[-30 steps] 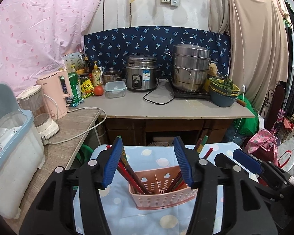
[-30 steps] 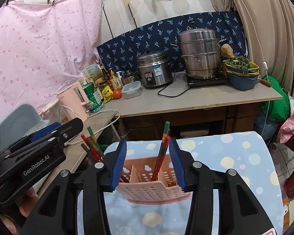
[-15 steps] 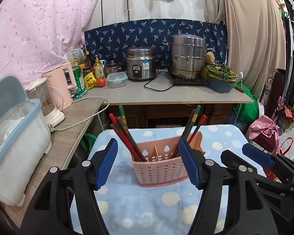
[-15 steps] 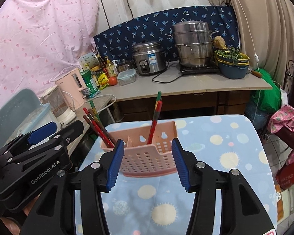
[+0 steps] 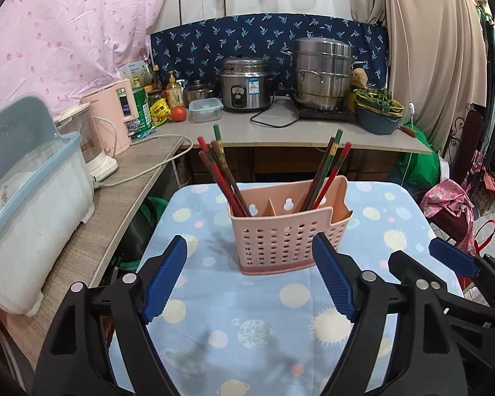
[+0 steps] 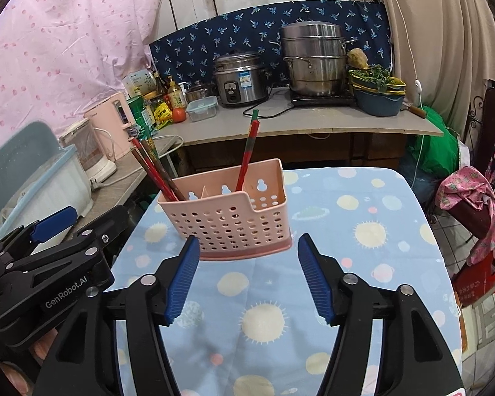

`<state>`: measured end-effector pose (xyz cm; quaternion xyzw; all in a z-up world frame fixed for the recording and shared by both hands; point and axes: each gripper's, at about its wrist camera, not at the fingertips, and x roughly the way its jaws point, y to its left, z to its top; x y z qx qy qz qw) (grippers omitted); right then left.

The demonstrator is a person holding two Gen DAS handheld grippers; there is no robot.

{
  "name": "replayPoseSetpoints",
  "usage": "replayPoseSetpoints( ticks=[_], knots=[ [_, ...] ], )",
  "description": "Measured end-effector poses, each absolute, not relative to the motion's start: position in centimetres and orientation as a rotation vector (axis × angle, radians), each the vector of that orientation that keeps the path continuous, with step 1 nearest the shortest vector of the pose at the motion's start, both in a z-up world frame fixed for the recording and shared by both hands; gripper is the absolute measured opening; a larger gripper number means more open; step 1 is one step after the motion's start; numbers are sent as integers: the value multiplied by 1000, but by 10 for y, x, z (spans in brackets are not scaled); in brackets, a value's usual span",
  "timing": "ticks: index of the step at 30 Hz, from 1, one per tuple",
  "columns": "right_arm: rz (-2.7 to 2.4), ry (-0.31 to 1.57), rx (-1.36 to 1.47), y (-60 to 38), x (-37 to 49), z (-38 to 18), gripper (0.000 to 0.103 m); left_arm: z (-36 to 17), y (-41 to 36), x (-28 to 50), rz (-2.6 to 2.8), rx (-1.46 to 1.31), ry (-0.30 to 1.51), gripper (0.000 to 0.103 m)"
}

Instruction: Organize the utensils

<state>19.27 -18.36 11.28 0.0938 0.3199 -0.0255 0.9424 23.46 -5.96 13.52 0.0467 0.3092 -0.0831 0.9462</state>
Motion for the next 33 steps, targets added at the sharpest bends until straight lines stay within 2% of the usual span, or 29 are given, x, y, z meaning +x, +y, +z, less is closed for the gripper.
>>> replayPoseSetpoints(
  ticks=[6, 18, 29, 33],
  knots=[
    [-74, 672, 186, -186, 186, 103, 75, 125, -57, 227, -149, 105, 649, 79],
    [-94, 724, 170, -185, 178, 83, 84, 105, -52, 217, -104, 122, 680, 92],
    [-99, 756, 145, -183, 176, 66, 86, 86, -46, 211, -99, 123, 720, 94],
    [-106, 764, 144, -182, 177, 63, 97, 80, -44, 211, -93, 116, 733, 94]
  ],
)
